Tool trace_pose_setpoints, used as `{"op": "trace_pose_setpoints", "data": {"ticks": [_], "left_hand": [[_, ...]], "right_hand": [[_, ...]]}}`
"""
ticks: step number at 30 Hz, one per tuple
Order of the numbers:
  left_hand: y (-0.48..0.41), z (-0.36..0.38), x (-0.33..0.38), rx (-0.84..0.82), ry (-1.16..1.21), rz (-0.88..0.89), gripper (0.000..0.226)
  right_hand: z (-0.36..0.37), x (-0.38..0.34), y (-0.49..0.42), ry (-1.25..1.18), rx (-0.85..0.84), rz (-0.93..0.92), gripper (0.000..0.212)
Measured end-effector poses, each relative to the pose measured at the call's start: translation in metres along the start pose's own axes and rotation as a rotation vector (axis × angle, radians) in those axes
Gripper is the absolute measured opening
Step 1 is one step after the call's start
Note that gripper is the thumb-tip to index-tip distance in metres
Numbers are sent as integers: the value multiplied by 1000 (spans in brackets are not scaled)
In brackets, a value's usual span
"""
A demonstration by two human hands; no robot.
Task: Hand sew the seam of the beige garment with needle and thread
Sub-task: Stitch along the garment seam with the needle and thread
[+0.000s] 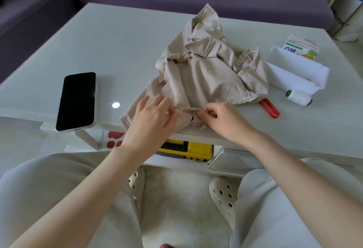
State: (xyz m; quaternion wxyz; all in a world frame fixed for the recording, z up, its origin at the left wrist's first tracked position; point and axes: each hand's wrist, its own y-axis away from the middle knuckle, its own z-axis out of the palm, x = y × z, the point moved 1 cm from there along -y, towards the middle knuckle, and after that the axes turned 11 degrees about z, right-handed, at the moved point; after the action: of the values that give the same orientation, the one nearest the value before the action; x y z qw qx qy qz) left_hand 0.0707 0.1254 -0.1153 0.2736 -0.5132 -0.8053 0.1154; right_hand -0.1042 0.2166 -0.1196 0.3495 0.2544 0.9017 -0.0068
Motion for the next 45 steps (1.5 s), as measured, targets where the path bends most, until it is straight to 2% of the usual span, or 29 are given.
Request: {"op": "trace_pose_setpoints", "data": {"ticks": [3,9,17,23,28,31,36,42,45], "left_hand": [[-1,-1,3,-78,83,-4,15],[-3,2,2,-184,211,-133,21],[0,-1,5,-251,208,-134,12],[6,-10,7,-261,276,-61,17],[13,-8,5,-250,257,7,15],[15,-7,6,-283,235,23,19],[16,-9,8,-264,232,78,20],[17,-14,9,-235,251,70,5],[18,-14,10,-254,233,106,6]], "right_hand": [[0,1,1,23,-5,2,36],[2,1,3,37,-32,26,36],[1,0,9,159,-34,33,35],[0,-3,11,134,-52,-51,30],[-11,-13,17,-60,-103,-89,15],[-14,-19,24,-150,-87,-137,23],[0,-14,26,-60,14,-253,33],[2,-14,27,-123,40,-289,7],[3,-15,27,-142,2,-274,6]]}}
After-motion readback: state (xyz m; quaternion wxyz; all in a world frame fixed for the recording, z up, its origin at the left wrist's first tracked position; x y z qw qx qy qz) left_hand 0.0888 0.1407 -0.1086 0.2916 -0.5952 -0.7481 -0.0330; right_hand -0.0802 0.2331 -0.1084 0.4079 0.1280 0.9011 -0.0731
